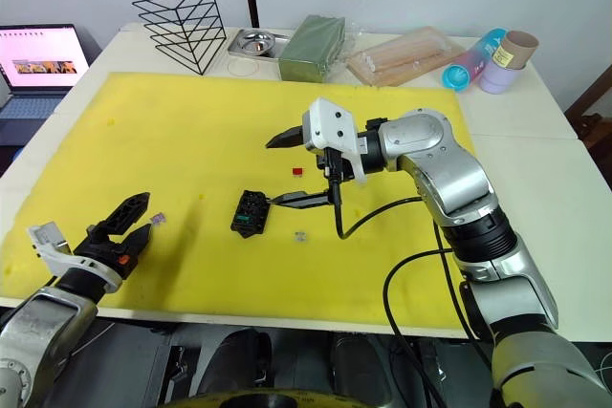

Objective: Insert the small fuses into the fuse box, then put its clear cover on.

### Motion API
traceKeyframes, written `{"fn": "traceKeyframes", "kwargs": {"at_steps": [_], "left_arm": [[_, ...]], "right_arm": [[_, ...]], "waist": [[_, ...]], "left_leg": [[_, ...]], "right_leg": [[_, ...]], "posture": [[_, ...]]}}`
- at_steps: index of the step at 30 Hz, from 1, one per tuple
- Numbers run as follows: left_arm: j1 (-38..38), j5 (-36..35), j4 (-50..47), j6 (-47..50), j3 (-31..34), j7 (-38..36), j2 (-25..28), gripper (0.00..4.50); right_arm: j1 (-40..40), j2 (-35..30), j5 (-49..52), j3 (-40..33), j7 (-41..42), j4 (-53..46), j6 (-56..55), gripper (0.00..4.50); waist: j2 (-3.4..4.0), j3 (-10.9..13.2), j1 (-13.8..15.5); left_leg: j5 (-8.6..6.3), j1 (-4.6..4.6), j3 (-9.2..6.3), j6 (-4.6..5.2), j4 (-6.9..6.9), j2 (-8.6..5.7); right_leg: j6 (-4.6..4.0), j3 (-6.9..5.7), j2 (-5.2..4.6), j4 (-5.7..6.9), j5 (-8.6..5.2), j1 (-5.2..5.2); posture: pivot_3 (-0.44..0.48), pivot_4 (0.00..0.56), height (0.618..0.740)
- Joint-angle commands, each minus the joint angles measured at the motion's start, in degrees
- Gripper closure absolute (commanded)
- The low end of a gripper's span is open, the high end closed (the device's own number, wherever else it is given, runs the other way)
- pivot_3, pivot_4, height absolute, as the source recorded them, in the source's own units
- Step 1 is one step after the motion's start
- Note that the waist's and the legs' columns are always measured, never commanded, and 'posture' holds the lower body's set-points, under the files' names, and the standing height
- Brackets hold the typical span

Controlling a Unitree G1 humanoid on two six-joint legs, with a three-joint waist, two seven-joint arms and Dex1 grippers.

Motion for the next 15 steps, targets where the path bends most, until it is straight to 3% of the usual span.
{"fn": "traceKeyframes", "kwargs": {"at_steps": [1,15], "left_arm": [[0.42,-1.72,-3.46,-1.06,0.29,1.93,0.01,0.02],[-3.03,0.64,0.08,-1.97,-1.57,4.31,-0.83,0.02]], "right_arm": [[-1.14,-0.38,0.29,-1.76,-0.33,-1.44,-0.5,0.0],[-1.1,-0.48,0.13,-1.7,-0.43,-1.18,-0.74,0.0]], "waist": [[0.0,0.0,0.01],[0.03,0.02,0.05]], "left_leg": [[0.0,0.0,0.0,0.0,0.0,0.02],[-0.03,-0.01,0.03,0.05,-0.01,0.03]], "right_leg": [[0.0,0.0,0.0,-0.05,0.0,0.01],[-0.01,-0.04,-0.01,-0.32,0.01,0.14]], "posture": [[0.0,0.15,0.74],[0.0,0.15,0.74]]}}
